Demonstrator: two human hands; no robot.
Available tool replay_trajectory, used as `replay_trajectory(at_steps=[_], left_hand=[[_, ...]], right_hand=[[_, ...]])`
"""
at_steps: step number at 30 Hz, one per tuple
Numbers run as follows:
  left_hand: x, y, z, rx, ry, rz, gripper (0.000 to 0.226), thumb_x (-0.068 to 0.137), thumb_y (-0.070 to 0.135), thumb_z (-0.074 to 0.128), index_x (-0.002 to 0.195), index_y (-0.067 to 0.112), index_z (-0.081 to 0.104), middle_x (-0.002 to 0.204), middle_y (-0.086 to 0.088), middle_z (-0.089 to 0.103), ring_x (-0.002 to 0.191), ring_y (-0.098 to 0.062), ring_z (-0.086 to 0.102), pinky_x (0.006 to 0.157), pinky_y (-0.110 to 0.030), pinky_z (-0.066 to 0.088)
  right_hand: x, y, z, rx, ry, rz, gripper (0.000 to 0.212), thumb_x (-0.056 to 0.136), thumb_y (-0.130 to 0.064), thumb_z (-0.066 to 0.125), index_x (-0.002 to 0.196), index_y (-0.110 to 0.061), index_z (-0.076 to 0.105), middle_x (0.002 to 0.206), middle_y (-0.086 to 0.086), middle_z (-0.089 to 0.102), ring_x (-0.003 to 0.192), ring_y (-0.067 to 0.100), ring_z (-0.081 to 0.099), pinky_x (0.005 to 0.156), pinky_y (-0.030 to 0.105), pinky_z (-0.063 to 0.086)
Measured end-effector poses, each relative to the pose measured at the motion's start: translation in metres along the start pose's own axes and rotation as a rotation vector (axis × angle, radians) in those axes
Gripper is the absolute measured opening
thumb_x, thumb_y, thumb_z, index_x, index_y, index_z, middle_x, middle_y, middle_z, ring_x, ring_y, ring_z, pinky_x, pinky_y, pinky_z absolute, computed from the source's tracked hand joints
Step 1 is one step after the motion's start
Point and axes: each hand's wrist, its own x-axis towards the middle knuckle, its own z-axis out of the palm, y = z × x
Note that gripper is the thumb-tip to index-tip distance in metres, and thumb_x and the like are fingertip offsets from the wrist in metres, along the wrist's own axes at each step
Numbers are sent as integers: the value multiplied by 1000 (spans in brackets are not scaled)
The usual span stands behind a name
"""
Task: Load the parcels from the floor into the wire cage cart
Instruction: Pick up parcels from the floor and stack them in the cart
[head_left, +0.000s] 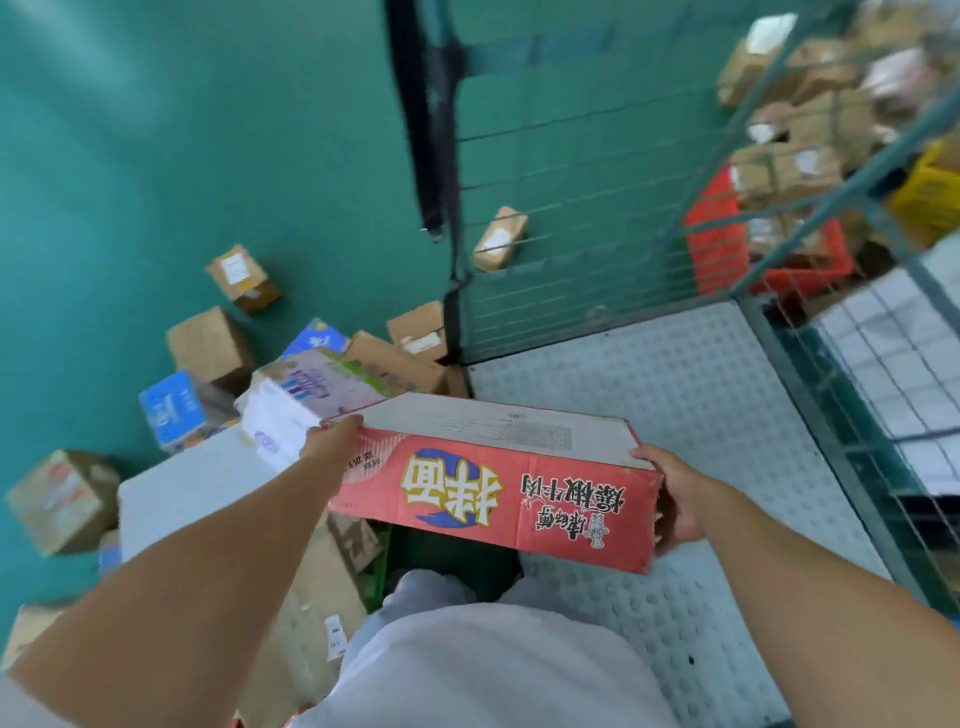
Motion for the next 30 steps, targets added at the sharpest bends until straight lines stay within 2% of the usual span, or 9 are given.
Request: replay_trajectory(at_steps=[4,9,12,14,17,21,23,27,30], left_hand=[[-24,26,86,89,-163,60,54,86,43,74,126,11,58,115,-15,70,104,-34,70,94,-47,56],[-77,61,192,400,-272,214,52,99,36,65,138,4,53,135,-14,57,122,-33,56,99,-42,45],[-93,79,245,523,-340,297,36,104,28,60,131,5,57,123,-14,57,107,-26,54,95,-36,47],[-95,93,274,577,-388,355,44,100,29,65,135,2,59,124,-15,62,101,-26,55,93,-39,51],[-92,113,317,630,-439,382,55,96,31,69,141,1,56,131,-18,62,100,-26,56,86,-38,50],[-70,136,387,722,-495,412,49,94,25,73,133,-1,60,112,-14,61,98,-28,57,87,-38,49],[-45,151,427,781,-511,414,46,91,22,76,125,-4,64,108,-18,64,95,-27,59,87,-39,49],[16,185,510,876,-588,421,52,74,40,85,112,7,70,107,-15,74,95,-28,70,96,-44,56],[3,207,556,901,-642,447,18,93,25,75,101,11,66,89,-6,66,85,-22,61,80,-30,46]], right_hand=[[0,36,-83,119,39,12,50,89,-54,63,102,-6,62,98,17,67,98,40,63,102,65,44],[2,88,-149,371,83,-27,32,92,-39,67,111,-14,63,115,12,65,107,31,62,103,58,48],[5,106,-167,520,121,-38,26,95,-34,65,114,-17,61,115,12,63,108,29,60,95,54,53],[9,112,-174,586,158,-41,19,98,-32,62,109,-17,61,112,11,62,108,29,58,91,49,52],[23,113,-182,633,228,-35,13,101,-30,59,97,-18,57,102,5,58,110,27,50,100,45,39],[63,100,-193,751,345,-27,14,99,-22,62,106,-9,62,103,10,64,96,26,55,101,43,43],[92,89,-199,774,400,-29,14,99,-23,63,100,-9,65,90,8,66,79,20,55,98,42,47],[154,60,-213,878,432,-12,13,102,-20,60,106,-10,65,54,-5,57,60,15,46,64,28,44],[202,38,-221,1032,407,6,12,104,-12,54,105,-13,66,39,-11,52,50,13,43,57,25,40]])
